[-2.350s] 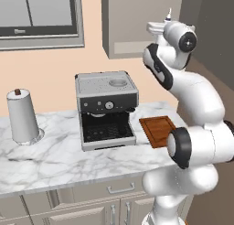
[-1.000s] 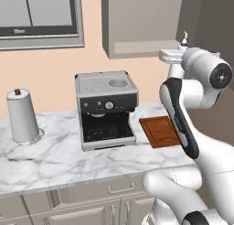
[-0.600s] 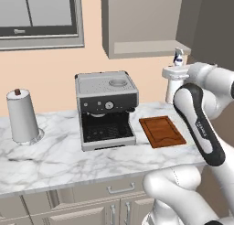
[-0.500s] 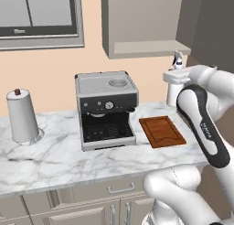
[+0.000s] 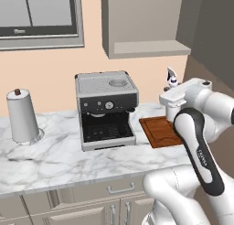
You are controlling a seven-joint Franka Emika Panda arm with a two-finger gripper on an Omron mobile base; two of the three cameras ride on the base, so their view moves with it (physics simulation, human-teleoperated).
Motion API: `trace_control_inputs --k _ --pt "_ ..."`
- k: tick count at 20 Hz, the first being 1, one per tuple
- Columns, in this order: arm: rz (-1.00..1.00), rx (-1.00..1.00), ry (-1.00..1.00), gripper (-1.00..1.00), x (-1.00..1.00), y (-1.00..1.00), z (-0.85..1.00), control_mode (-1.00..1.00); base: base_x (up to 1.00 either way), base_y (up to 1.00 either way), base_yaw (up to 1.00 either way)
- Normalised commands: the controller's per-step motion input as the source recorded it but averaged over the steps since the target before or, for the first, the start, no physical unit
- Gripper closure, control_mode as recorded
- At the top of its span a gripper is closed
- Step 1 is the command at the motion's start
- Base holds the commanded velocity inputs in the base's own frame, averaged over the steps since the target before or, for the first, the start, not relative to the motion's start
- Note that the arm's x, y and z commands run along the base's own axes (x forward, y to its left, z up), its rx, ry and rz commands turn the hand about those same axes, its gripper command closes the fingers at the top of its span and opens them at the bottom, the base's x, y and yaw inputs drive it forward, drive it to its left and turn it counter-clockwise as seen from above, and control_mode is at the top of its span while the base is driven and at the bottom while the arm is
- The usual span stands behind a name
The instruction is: Grab the spray bottle from the cabinet, then place it next to the cutting board for sanitizing. Then grab the dish brush from the countertop next to the sink and place it next to the cutting board.
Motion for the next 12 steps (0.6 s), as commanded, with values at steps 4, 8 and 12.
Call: trace_control_inputs --k 4,8,12 --pt "0.04 0.00 0.00 1.00 -0.01 0.09 -0.42 -1.00 0.00 0.00 0.00" --pt "0.14 0.00 -0.03 1.00 -0.27 -0.17 -0.38 -1.00 0.00 0.00 0.00" --pt "0.18 -0.01 -0.07 1.00 -0.37 -0.32 -0.30 -1.00 0.00 0.00 0.00"
